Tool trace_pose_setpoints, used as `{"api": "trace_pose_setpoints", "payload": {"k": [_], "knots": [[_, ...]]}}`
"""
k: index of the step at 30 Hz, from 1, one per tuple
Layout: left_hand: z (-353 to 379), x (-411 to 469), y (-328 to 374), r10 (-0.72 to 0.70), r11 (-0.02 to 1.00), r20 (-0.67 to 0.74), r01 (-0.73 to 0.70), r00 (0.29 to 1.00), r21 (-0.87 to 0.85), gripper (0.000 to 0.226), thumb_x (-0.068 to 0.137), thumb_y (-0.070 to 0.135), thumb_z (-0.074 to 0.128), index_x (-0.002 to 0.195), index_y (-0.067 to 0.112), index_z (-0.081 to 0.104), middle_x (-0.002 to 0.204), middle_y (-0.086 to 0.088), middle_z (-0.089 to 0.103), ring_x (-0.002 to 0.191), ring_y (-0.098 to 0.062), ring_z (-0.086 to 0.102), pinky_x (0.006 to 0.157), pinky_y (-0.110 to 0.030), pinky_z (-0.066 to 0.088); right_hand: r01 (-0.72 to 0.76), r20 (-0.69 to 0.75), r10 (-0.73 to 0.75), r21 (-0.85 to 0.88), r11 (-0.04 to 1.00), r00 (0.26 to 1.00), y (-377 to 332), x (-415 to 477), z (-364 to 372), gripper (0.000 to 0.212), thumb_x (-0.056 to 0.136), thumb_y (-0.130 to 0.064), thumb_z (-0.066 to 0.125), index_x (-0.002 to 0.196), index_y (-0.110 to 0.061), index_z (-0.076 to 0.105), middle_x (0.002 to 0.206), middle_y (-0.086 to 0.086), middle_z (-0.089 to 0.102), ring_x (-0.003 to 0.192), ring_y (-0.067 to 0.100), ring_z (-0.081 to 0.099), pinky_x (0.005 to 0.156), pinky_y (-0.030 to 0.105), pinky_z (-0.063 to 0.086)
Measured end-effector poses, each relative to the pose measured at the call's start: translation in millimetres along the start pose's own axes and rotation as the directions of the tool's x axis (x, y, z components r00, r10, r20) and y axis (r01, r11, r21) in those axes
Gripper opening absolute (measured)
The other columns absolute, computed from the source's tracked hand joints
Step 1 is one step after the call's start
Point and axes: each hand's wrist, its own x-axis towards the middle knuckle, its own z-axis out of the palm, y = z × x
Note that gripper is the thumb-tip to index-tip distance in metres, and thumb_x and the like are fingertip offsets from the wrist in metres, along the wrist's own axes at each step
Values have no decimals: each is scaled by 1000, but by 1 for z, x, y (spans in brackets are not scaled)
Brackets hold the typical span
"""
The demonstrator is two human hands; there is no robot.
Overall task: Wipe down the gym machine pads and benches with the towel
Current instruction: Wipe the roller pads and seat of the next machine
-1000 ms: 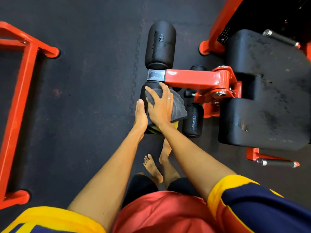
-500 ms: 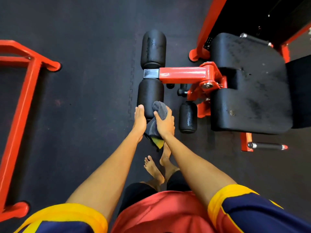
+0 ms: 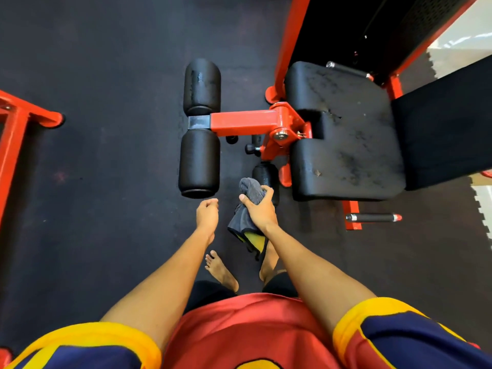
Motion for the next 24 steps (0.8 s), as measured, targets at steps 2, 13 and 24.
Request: {"api": "trace_pose_setpoints", "payload": {"k": [2, 13, 24], "knots": [[22, 3, -6, -30, 1000, 16, 30, 999, 1, 16, 103, 20, 50, 109, 17, 64, 107, -2, 63, 106, -21, 58, 99, -37, 46, -7, -7, 7, -9, 1000, 1000, 10, 11, -12, 80, 83, -62, 73, 143, -35, 29, 148, 3, 50, 129, 33, 54, 106, 55, 45], [133, 74, -40, -121, 990, 52, 124, 991, -73, 16, 105, 20, 48, 114, 19, 60, 124, -2, 63, 116, -18, 58, 108, -39, 43, 10, -127, -82, -485, 874, 989, 75, 94, -36, 72, 94, -48, 67, 152, -33, 25, 146, 7, 45, 120, 40, 59, 93, 50, 50], [197, 211, -102, -138, 984, 82, 146, 987, -100, 29, 109, 34, 39, 118, 20, 62, 111, 4, 64, 113, -20, 60, 94, -34, 45, 65, -251, -271, -612, 788, 929, 108, 237, 4, 84, 90, -59, 67, 154, -26, 23, 148, 14, 41, 128, 40, 51, 98, 55, 50]]}}
